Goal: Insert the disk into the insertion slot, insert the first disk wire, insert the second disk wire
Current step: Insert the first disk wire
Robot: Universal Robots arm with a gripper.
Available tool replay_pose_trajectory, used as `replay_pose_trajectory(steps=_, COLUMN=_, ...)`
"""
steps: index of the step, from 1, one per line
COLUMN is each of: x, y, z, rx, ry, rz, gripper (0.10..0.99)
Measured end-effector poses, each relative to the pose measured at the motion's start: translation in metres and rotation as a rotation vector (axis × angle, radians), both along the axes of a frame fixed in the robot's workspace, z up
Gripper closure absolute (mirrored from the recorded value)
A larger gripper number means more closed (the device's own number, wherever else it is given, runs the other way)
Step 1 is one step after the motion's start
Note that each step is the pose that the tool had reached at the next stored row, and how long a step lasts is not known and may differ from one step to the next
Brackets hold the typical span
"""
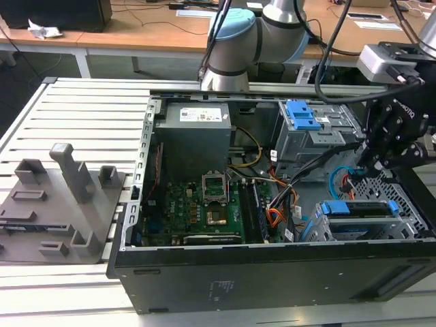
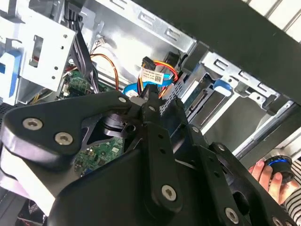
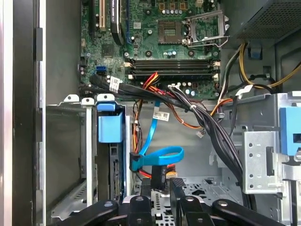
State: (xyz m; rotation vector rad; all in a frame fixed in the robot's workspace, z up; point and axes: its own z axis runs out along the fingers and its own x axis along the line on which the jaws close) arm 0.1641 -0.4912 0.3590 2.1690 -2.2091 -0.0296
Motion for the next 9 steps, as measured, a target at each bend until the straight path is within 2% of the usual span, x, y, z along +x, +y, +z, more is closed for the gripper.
replay_pose_trajectory(steps=5, x=-0.0085, y=0.0000, z=-0.0063, rx=-0.009, ry=0.0000, rz=0.000, gripper=0.784)
replay_pose_trajectory(steps=6, x=-0.0086, y=0.0000, z=-0.0097, rx=-0.010, ry=0.0000, rz=0.001, gripper=0.784)
replay_pose_trajectory(steps=9, x=-0.0087, y=0.0000, z=-0.0101, rx=-0.013, ry=0.0000, rz=0.001, gripper=0.800)
